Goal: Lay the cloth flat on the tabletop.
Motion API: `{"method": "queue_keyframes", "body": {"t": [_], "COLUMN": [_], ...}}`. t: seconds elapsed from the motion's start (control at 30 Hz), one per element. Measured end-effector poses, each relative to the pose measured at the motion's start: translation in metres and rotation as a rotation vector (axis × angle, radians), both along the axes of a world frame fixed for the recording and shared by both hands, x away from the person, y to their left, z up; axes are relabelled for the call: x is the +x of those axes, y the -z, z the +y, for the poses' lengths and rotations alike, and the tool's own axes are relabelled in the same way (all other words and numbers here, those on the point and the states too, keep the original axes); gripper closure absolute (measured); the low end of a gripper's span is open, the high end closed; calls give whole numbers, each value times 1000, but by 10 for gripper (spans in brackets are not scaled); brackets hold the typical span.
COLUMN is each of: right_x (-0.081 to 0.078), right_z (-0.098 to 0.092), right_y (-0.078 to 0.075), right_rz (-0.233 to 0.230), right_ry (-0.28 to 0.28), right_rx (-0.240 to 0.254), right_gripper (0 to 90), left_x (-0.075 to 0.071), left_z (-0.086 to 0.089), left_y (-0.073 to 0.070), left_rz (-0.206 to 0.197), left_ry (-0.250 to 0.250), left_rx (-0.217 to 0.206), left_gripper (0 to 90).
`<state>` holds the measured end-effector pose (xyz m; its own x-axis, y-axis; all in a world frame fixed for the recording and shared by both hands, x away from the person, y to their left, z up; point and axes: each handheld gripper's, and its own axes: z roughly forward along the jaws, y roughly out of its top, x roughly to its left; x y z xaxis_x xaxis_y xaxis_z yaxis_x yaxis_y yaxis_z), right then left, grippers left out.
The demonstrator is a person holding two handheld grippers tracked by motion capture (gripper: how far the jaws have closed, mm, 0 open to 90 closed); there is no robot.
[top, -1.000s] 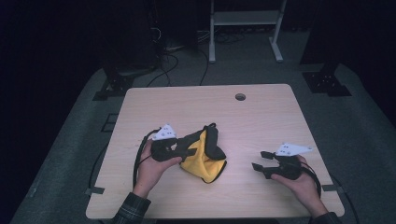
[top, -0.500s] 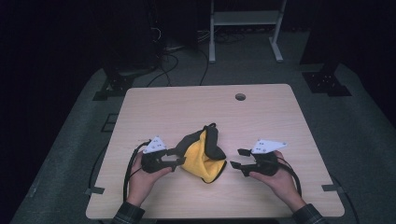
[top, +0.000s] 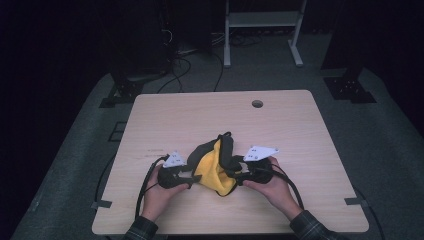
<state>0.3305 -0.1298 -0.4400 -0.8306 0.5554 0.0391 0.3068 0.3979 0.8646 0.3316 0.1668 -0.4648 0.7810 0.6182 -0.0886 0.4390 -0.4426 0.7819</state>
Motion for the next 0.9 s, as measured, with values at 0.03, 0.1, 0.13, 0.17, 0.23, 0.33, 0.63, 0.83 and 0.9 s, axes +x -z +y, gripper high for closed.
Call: {"method": "queue_keyframes", "body": {"t": [0.03,0.1,0.13,0.17,0.23,0.33,0.63,0.83,0.9], "right_x": [0,3,5,5,6,7,12,16,17], "right_z": [0,6,11,13,15,23,5,-6,-12], "right_y": [0,1,3,5,6,10,1,-1,-6], "right_rz": [0,-14,-12,-15,-13,-45,-21,27,21], "right_ry": [0,17,22,21,16,31,80,95,107], "right_rx": [0,-3,-16,-22,-34,-73,-13,5,8], "right_gripper": [355,347,328,326,319,370,769,870,873], "left_x": [0,0,0,0,1,1,2,3,3], "left_z": [0,-2,-2,-2,-2,-3,-2,-2,-1], "left_y": [0,2,3,3,4,4,6,5,5], "left_rz": [0,8,12,12,12,19,32,32,32], "left_ry": [0,3,5,5,6,4,5,7,6], "left_rx": [0,4,5,5,5,1,-4,-4,-8], "left_gripper": [439,439,440,440,440,440,441,455,457]}}
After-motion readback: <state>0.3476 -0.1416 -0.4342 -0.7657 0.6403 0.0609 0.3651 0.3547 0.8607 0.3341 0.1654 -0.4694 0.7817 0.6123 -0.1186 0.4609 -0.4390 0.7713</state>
